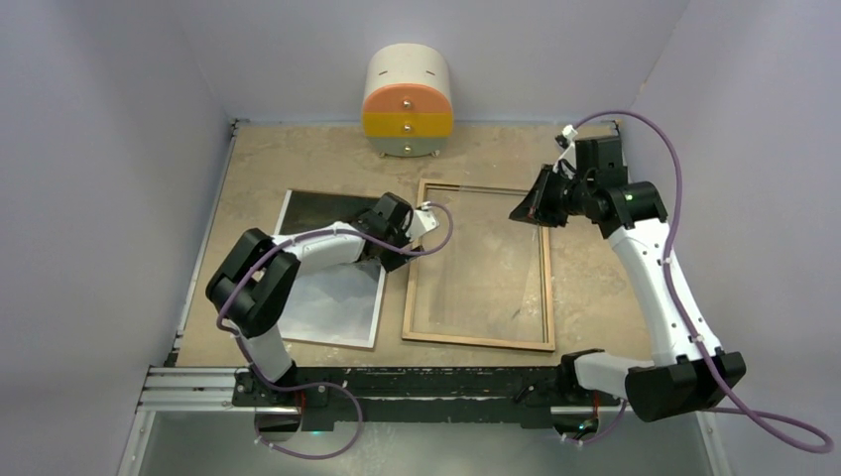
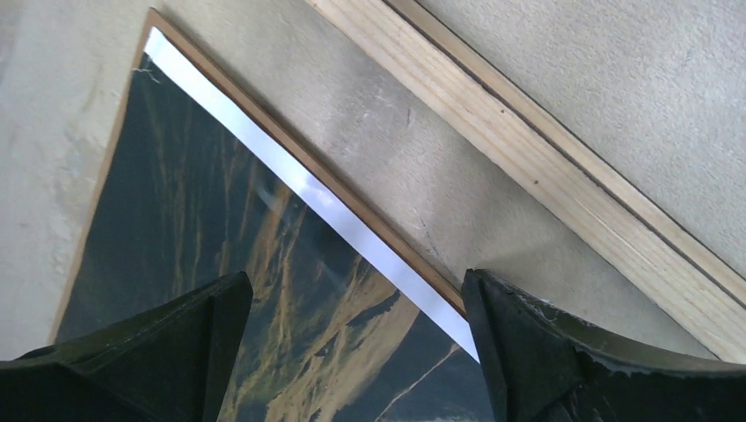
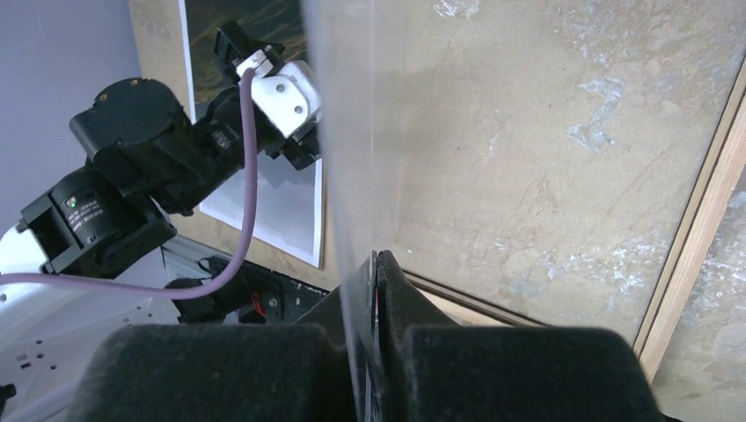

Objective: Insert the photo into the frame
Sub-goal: Place the photo frame item in the photo frame.

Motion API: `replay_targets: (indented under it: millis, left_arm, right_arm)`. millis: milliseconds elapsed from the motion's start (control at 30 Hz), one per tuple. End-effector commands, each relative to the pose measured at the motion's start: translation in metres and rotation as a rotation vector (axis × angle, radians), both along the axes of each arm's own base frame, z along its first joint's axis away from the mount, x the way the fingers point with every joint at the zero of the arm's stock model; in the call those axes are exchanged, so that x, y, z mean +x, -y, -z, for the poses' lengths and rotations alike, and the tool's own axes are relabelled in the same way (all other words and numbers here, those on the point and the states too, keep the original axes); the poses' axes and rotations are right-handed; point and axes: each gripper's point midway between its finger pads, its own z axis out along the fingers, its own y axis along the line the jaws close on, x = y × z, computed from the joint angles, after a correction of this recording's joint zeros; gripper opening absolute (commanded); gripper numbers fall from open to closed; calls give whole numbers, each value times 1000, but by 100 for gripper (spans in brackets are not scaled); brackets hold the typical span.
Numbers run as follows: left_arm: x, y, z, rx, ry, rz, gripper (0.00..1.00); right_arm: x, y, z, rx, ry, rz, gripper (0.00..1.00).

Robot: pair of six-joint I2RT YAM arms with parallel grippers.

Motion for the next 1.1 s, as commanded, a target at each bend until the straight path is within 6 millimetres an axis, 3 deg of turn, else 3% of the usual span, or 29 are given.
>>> replay_targets:
  millis: [0,300,400,500,633,800,900,1067]
  left_arm:
    - [-1,-35,20,150,55,-9,97]
    - [-10,-95,27,240,72,-11,97]
    - [-9,-100,20,239,71,-8,97]
    - [-7,-83,3,184,45,-13,96]
    - [6,-34,-44,-31,-2,-33,97]
    - [-8,11,-63,-254,-135,-9,97]
    - [-3,13,-61,-269,-122,-24,97]
    - [6,-11,-55,-184,-90,-77,95]
  right_arm:
    - [8,-5,0,36,24,-12,0]
    - [14,-9,31,65,-9,12,0]
    - [15,-12,40,81,-22,14,0]
    - [14,-17,53,113,-48,18,0]
    - [12,-21,65,137,-71,37,0]
    - [8,-25,69,148,-70,29,0]
    - [5,-31,77,142,-88,3,0]
    - [10,-34,75,140,-81,-13,0]
